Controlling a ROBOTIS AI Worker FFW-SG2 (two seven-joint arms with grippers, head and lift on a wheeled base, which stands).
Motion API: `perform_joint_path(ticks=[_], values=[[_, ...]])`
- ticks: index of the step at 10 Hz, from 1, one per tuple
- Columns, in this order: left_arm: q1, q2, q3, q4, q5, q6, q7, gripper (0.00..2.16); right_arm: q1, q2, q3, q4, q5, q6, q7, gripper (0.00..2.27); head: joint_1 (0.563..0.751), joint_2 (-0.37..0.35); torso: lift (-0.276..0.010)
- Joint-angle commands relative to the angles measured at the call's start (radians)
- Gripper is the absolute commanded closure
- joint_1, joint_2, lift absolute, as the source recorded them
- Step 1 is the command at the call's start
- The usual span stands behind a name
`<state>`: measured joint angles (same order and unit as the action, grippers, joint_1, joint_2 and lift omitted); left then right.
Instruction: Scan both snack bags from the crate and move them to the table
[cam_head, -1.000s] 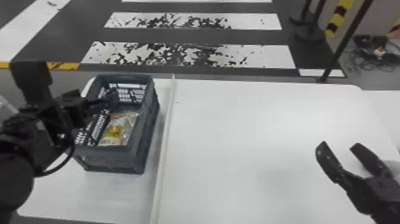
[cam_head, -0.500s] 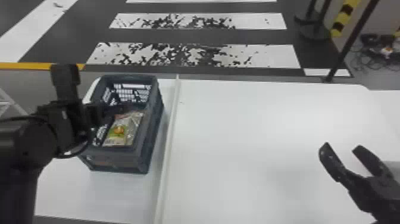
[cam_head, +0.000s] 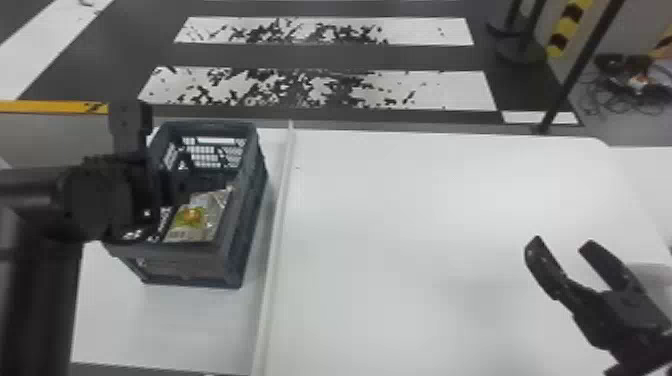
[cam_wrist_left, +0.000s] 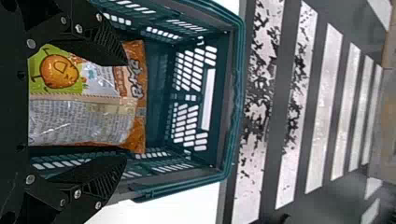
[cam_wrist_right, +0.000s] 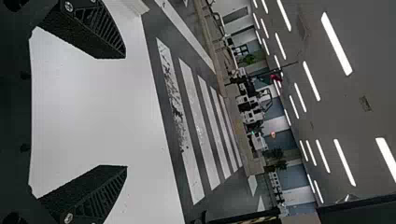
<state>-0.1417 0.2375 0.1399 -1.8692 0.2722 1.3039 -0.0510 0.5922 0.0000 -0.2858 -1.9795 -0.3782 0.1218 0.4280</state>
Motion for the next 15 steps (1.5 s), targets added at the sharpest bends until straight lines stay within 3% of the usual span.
perform_joint_path(ticks=[1, 4, 6, 10, 11, 12, 13, 14, 15], values=[[-0.042, -0.014, -0.016, 0.027, -0.068, 0.107, 0.002, 0.31, 0.000, 0.001, 0.000, 0.005, -0.007, 0.000, 0.002, 0.08, 0.695, 0.037, -0.087], [-0.047, -0.010, 0.001, 0.056, -0.076, 0.183, -0.006, 0.31, -0.003, 0.000, -0.004, 0.002, -0.030, 0.000, 0.002, 0.08, 0.695, 0.050, -0.087], [-0.088, -0.012, -0.017, 0.150, -0.099, 0.180, -0.010, 0.30, 0.004, -0.002, -0.019, -0.005, -0.047, 0.000, 0.011, 0.08, 0.695, 0.058, -0.087], [-0.151, -0.037, -0.046, 0.357, -0.153, 0.064, -0.058, 0.32, 0.026, -0.002, -0.085, -0.001, -0.110, -0.003, 0.048, 0.08, 0.695, 0.030, -0.087], [-0.151, -0.044, -0.043, 0.375, -0.172, 0.064, -0.113, 0.74, 0.028, -0.002, -0.095, 0.004, -0.120, -0.003, 0.055, 0.09, 0.695, 0.016, -0.087], [-0.144, -0.058, -0.029, 0.367, -0.174, 0.061, -0.127, 1.45, 0.028, -0.002, -0.101, 0.004, -0.126, -0.003, 0.057, 0.09, 0.695, -0.002, -0.087], [-0.116, -0.066, -0.026, 0.340, -0.174, 0.039, -0.099, 1.62, 0.029, -0.002, -0.101, 0.004, -0.133, -0.003, 0.060, 0.09, 0.695, -0.017, -0.087], [-0.073, -0.066, -0.020, 0.305, -0.174, -0.028, -0.102, 1.88, 0.035, -0.002, -0.101, 0.004, -0.139, -0.003, 0.063, 0.09, 0.695, -0.020, -0.087], [-0.050, -0.067, -0.009, 0.268, -0.160, -0.028, -0.098, 1.91, 0.041, -0.002, -0.104, 0.001, -0.145, -0.003, 0.069, 0.09, 0.695, -0.019, -0.087]])
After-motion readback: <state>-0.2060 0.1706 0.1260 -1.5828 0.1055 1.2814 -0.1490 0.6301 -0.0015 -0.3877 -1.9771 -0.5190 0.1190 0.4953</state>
